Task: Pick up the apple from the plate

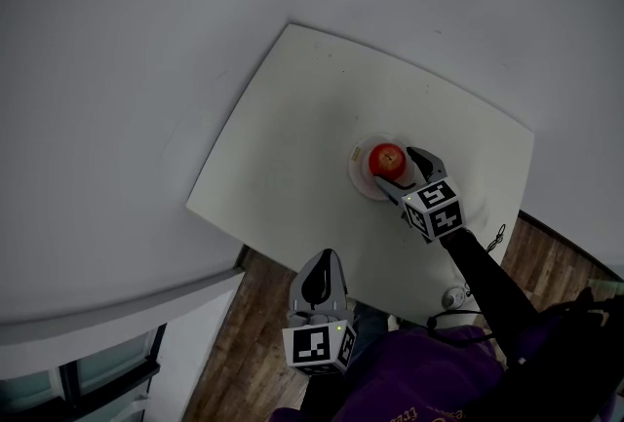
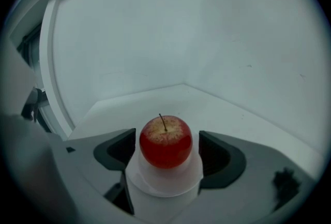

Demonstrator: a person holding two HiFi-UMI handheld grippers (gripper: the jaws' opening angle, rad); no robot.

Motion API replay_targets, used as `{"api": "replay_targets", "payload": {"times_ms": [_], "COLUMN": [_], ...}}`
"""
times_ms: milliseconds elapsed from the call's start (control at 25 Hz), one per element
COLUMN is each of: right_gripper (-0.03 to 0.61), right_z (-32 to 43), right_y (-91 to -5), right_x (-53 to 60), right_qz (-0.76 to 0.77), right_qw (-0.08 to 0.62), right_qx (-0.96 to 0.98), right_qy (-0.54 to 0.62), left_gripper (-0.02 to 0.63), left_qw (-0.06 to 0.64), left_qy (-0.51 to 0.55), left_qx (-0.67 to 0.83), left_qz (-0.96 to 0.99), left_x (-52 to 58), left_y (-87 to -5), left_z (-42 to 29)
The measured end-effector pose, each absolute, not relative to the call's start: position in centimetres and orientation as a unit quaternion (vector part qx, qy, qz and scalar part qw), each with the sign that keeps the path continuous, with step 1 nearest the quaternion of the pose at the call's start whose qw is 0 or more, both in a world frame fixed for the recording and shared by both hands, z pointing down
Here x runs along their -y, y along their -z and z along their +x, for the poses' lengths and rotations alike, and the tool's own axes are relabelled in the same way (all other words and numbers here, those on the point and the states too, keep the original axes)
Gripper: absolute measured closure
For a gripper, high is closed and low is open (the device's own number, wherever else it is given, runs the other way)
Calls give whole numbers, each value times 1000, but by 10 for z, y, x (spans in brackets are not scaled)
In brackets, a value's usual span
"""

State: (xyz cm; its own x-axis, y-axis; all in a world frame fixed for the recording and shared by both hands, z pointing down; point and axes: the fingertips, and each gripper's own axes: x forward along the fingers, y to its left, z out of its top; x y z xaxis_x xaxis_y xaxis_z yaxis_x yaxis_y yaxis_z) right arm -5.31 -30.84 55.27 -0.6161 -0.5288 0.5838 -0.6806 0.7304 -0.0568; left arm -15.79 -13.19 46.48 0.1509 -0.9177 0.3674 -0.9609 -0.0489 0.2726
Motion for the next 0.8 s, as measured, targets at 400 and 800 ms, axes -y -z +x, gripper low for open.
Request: {"api": "replay_targets", "payload": {"times_ms": [400,800], "right_gripper": [212,213], "right_z": [-59,-63], "right_y": [-563,-566], "right_x": [309,312], "right_qz": [328,321], "right_qw": [282,288], "right_qx": [889,889], "right_qy": [-153,-156], "left_gripper": [607,607], "left_qw": [235,235], "left_qy": [-52,-55], "left_qx": [651,650], "left_qz": [720,721], "left_x": [133,135], "left_y": [-469,-471], "left_z": [-161,-163]}}
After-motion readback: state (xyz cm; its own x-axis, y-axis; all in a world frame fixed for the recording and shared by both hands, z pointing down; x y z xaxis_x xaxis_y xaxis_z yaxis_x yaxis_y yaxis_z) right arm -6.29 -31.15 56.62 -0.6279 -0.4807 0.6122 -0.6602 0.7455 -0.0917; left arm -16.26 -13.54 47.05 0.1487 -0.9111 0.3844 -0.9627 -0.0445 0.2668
